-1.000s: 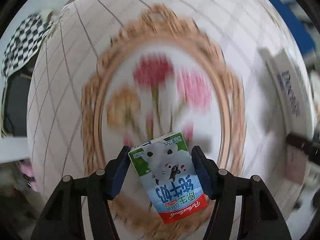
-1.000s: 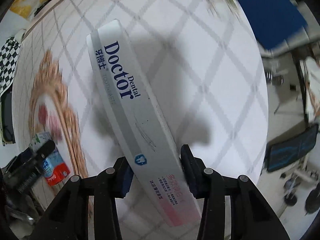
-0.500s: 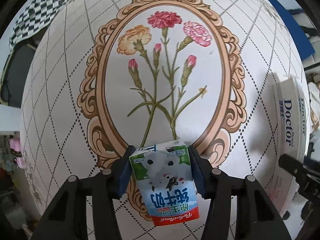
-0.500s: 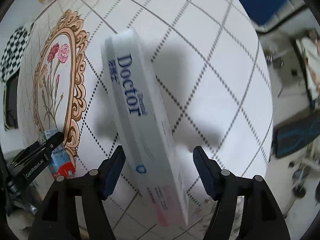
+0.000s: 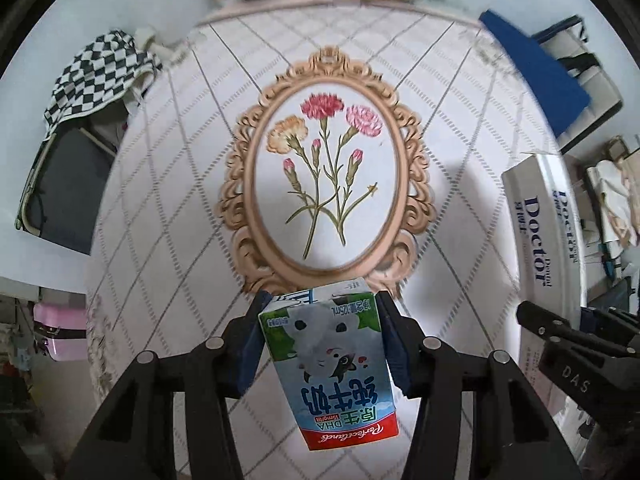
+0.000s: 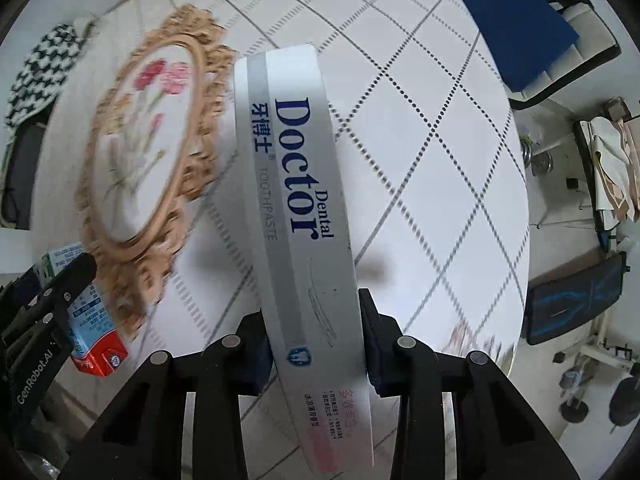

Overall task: Collect trash
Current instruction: 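Carry the toothpaste box and milk carton down to the bin and release both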

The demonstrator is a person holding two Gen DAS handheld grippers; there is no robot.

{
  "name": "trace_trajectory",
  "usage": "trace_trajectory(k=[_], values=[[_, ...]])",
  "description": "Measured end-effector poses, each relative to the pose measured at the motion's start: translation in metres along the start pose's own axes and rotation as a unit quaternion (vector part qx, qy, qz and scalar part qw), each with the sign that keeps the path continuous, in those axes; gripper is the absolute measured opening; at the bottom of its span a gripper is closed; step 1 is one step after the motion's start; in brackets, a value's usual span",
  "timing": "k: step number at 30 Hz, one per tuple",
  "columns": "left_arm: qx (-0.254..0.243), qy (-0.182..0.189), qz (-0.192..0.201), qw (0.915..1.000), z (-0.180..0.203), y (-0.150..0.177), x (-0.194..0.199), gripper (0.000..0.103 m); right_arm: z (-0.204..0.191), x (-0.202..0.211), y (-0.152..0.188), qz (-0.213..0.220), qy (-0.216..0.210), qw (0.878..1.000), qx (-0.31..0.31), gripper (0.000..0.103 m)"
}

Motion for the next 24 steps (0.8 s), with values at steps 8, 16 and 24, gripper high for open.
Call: trace_trajectory(k=[8, 16, 24], values=[[-0.022, 0.037, 0.067, 0.9968, -0.037, 0.046, 0.064, 0.049, -0.008, 0.086, 0.109, 0.073, -0.025, 0.997, -0.003, 0.038], [-0.053, 0.083, 0.08, 0.9919, -0.085, 0.162, 0.116, 0.049, -0.051, 0.149, 0.28, 0.115, -0.055, 0.991, -0.044, 0.038], [-0.034, 0.09, -0.052, 0.994, -0.131, 0.282, 0.046, 0.049, -0.083, 0.078, 0.449, -0.008, -0.098, 0.993, -0.061, 0.038]])
Point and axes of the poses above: each gripper's, at about its wrist camera, not at the fingertips, and x roughly against the way its jaws point, z to its right, y to its underside, the point moved 1 cm from there along -x, roughly the way its jaws point, and after that the axes turned 1 degree about z, right-handed, at the moved point
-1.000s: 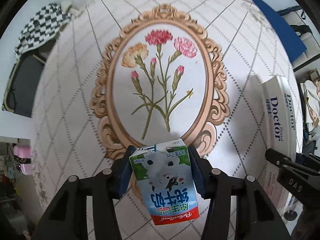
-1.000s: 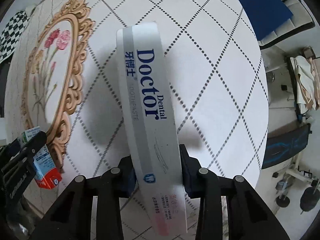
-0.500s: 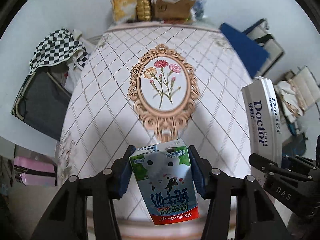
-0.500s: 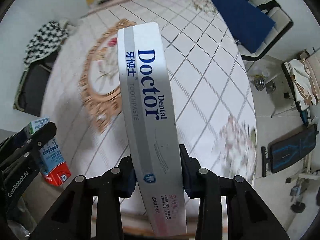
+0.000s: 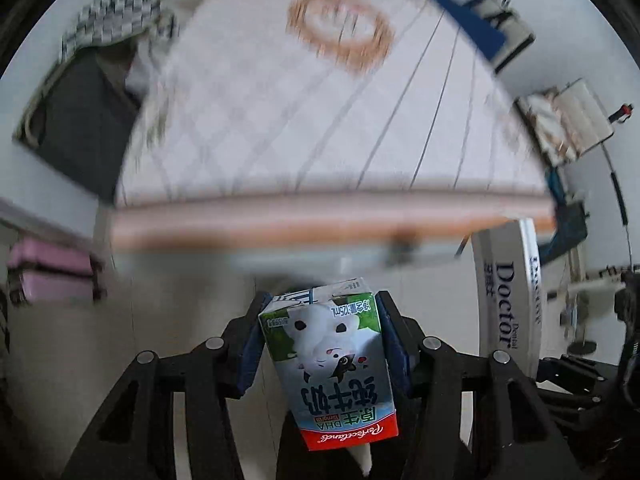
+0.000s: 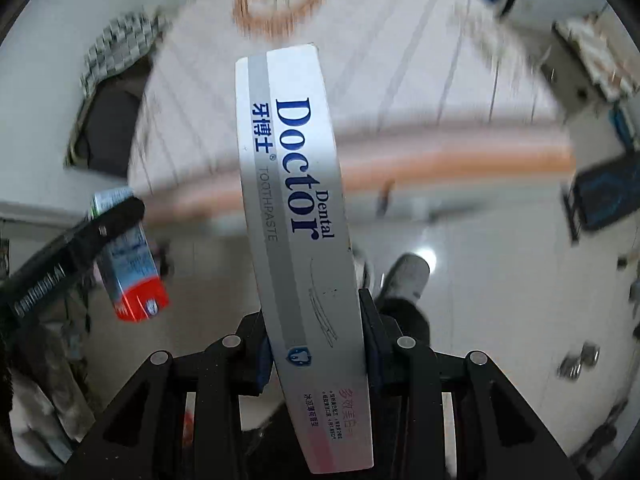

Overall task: Collect trash
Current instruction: 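Carry the toothpaste box and milk carton down to the bin and release both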

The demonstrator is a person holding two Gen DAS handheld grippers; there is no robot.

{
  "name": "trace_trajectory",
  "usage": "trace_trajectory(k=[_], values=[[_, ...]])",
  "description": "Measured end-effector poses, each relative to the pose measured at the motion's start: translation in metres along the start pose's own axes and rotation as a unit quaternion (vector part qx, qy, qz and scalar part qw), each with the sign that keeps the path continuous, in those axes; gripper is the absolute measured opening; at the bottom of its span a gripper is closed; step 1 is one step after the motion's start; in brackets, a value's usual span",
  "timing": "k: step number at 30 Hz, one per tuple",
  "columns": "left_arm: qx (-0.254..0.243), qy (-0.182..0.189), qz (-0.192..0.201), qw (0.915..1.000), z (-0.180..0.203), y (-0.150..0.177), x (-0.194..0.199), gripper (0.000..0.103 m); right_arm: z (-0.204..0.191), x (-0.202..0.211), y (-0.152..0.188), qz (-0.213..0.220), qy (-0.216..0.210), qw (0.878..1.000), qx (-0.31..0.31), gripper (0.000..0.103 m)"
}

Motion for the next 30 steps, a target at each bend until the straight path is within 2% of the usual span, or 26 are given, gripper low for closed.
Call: trace_trajectory(k=[4, 7, 12, 15, 16, 17, 18, 19, 21, 22, 23, 25, 27, 28, 30], values=[[0.034, -0.006, -0.063, 0.9974, -0.02, 0.037, -0.073, 0.049, 0.017, -0.074, 0.05, -0.076, -0.002, 0.997, -0.015, 0.038], [0.062, -0.006, -0.107, 0.9923, -0.033, 0.055, -0.148, 0.049, 0.036, -0.146, 0.071, -0.12, -0.002, 0.992, -0.023, 0.038], [0.103, 0.002, -0.159, 0.9819, -0.052, 0.07, -0.288, 0.05, 0.074, -0.291, 0.077, -0.176, -0.005, 0.984, -0.038, 0.038], [0.117, 0.012, -0.171, 0.9783, -0.061, 0.073, -0.35, 0.051, 0.087, -0.363, 0.07, -0.197, -0.015, 0.98, -0.036, 0.038], [0.116, 0.014, -0.17, 0.9786, -0.063, 0.076, -0.362, 0.053, 0.09, -0.392, 0.065, -0.204, -0.02, 0.978, -0.026, 0.038], [0.113, 0.015, -0.166, 0.9795, -0.065, 0.078, -0.374, 0.064, 0.093, -0.411, 0.062, -0.205, -0.021, 0.978, -0.024, 0.039], [0.106, 0.011, -0.163, 0.9808, -0.066, 0.077, -0.387, 0.07, 0.095, -0.427, 0.057, -0.208, -0.026, 0.977, -0.026, 0.039], [0.102, 0.006, -0.16, 0.9817, -0.074, 0.087, -0.392, 0.079, 0.096, -0.444, 0.054, -0.213, -0.036, 0.976, -0.028, 0.039], [0.106, 0.004, -0.162, 0.9811, -0.08, 0.089, -0.401, 0.087, 0.096, -0.471, 0.043, -0.208, -0.042, 0.977, -0.023, 0.04], [0.11, 0.002, -0.161, 0.9807, -0.084, 0.089, -0.401, 0.094, 0.094, -0.482, 0.041, -0.208, -0.046, 0.977, -0.016, 0.045], [0.115, -0.001, -0.157, 0.9809, -0.089, 0.089, -0.398, 0.094, 0.093, -0.491, 0.04, -0.209, -0.054, 0.976, -0.015, 0.051], [0.119, -0.011, -0.148, 0.9817, -0.095, 0.09, -0.388, 0.094, 0.09, -0.495, 0.04, -0.2, -0.058, 0.978, -0.016, 0.078], [0.117, -0.028, -0.134, 0.9836, -0.097, 0.089, -0.368, 0.094, 0.087, -0.486, 0.041, -0.184, -0.059, 0.981, -0.02, 0.093], [0.113, -0.036, -0.127, 0.9847, -0.097, 0.089, -0.359, 0.094, 0.088, -0.479, 0.04, -0.175, -0.053, 0.983, -0.02, 0.098], [0.108, -0.048, -0.111, 0.9867, -0.095, 0.09, -0.335, 0.094, 0.09, -0.459, 0.039, -0.155, -0.029, 0.987, -0.011, 0.099]])
Point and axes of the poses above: each gripper's, at about its wrist camera, not at the fingertips, and x roughly against the way its jaws point, z to its right, y to its underside, the point moved 1 cm from there along -x, roughly the way its jaws point, and after that the axes turned 1 degree about z, right-handed, at the moved point
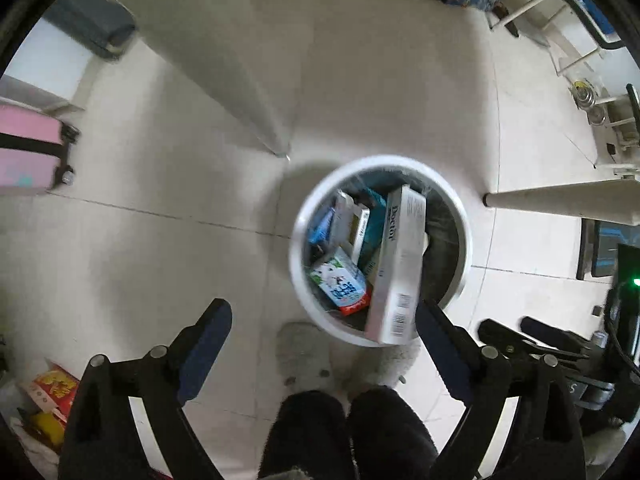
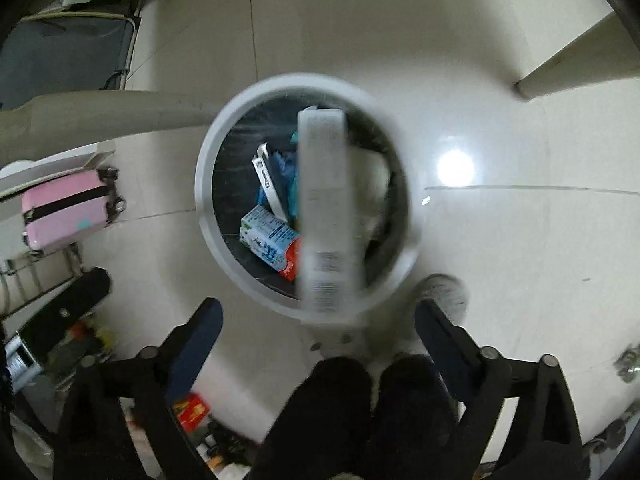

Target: Collect trash

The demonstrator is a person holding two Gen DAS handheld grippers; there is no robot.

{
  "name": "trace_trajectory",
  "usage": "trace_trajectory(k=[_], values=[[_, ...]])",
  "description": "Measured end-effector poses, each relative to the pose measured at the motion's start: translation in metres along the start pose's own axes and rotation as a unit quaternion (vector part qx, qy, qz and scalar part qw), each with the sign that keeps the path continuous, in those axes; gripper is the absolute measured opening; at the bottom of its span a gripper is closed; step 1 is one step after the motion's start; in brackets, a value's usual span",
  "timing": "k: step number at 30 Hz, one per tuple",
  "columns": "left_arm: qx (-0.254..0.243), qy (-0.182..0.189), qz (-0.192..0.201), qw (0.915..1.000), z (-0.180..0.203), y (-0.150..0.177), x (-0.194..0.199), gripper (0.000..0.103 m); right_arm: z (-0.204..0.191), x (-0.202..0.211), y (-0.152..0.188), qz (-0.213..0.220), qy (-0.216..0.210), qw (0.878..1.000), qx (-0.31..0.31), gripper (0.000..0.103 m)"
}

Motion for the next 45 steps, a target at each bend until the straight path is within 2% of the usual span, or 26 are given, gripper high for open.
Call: trace_trajectory(k=[5, 8, 11, 18, 22, 28, 35, 45], values=[[-0.011, -0.011, 0.017, 0.9997, 0.011, 0.027, 0.078, 0.094, -0.025, 0.073, 0.034, 0.058, 0.068, 0.996, 0.022, 0.101], [-0.025, -0.012, 0.034, 0.9991, 0.019, 0.045, 0.13, 0.094, -0.037, 0.127, 0.059, 0.079, 0.091, 0.992, 0.027, 0.101], [-0.036, -0.003, 0.04, 0.9986, 0.03, 0.062, 0.174, 0.094, -0.049, 0.184, 0.086, 0.092, 0.096, 0.991, 0.024, 0.101], [-0.056, 0.021, 0.069, 0.9958, 0.037, 0.104, 0.296, 0.094, -0.079, 0.327, 0.152, 0.123, 0.079, 0.989, 0.035, 0.101], [-0.065, 0.037, 0.091, 0.993, 0.036, 0.12, 0.35, 0.094, -0.099, 0.395, 0.188, 0.14, 0.063, 0.987, 0.048, 0.101], [-0.072, 0.08, 0.118, 0.9872, 0.035, 0.138, 0.418, 0.094, -0.124, 0.48, 0.236, 0.169, 0.033, 0.983, 0.066, 0.101], [-0.075, 0.115, 0.159, 0.9777, 0.034, 0.159, 0.476, 0.094, -0.144, 0.542, 0.279, 0.197, -0.003, 0.977, 0.078, 0.101], [-0.078, 0.134, 0.184, 0.9706, 0.024, 0.176, 0.512, 0.094, -0.154, 0.575, 0.312, 0.213, -0.03, 0.972, 0.093, 0.101]])
Point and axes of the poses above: each gripper's, at about its wrist camera, not at the fingertips, and x roughly against the way its jaws point, z to its right, y to its underside, the point moved 1 cm from there along -x, roughly the way its jaws point, and after that the axes turned 1 degree about z, right-handed, at the moved point
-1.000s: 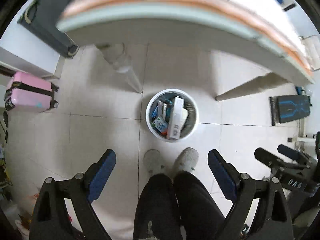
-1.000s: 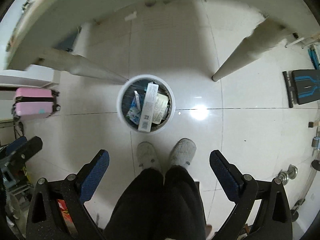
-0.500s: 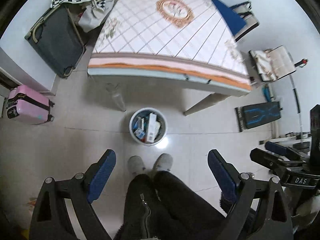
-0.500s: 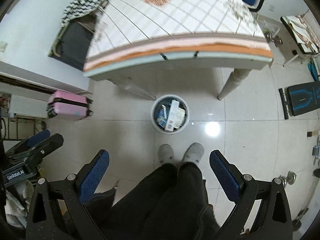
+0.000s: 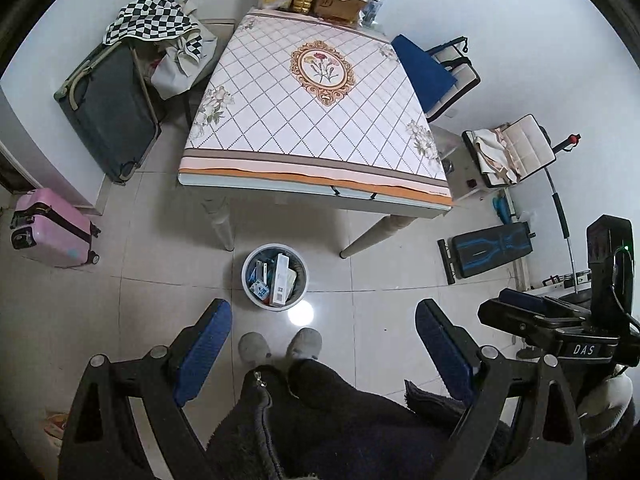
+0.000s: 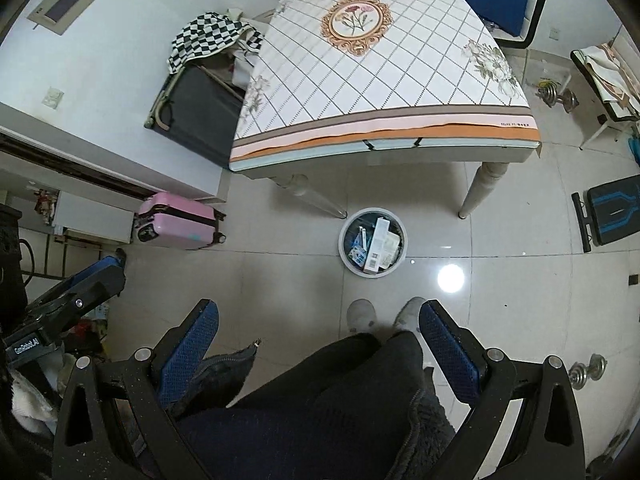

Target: Collect trash

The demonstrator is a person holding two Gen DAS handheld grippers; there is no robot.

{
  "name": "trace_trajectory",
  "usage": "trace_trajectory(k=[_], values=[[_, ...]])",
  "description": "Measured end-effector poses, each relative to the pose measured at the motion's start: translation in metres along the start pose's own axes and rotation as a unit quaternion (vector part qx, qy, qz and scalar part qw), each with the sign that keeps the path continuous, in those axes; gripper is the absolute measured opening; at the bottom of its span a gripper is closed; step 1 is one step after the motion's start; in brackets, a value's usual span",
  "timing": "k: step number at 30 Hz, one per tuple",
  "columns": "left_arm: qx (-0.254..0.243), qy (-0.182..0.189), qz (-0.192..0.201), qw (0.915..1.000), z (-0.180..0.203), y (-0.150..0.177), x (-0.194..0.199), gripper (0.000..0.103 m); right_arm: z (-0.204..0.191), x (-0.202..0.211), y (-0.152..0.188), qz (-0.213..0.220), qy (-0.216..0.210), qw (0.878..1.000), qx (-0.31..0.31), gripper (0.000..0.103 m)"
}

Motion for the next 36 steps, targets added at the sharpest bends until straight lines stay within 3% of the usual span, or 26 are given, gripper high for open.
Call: trace_trajectory(k=[13, 16, 36], values=[[0.001, 0.01, 0.005, 0.9999, -0.002, 0.001, 0.01, 0.094, -0.013, 0.013, 0.002, -0.007, -0.012, 1.0, 0.018, 0.103], [0.003, 0.012, 0.005, 0.9999, -0.003, 0.001, 0.01, 0.102, -0.014, 0.014, 0.002, -0.007, -0.012, 1.0, 0.017, 0.103], [0.007, 0.039, -0.007, 0.9992, 0.014, -0.001, -0.003, 0.102, -0.014, 0.013, -0.003, -0.018, -0.007, 1.0, 0.012, 0.103]])
Point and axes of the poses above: each gripper's, at about its wrist camera, not at the fingertips, and x roughly against the way its jaws point, z to its right, y to its underside, the point moved 1 cm from there along -x, roughly the way its jaws point, and after that the axes turned 1 degree about z, right-handed, at the moved point
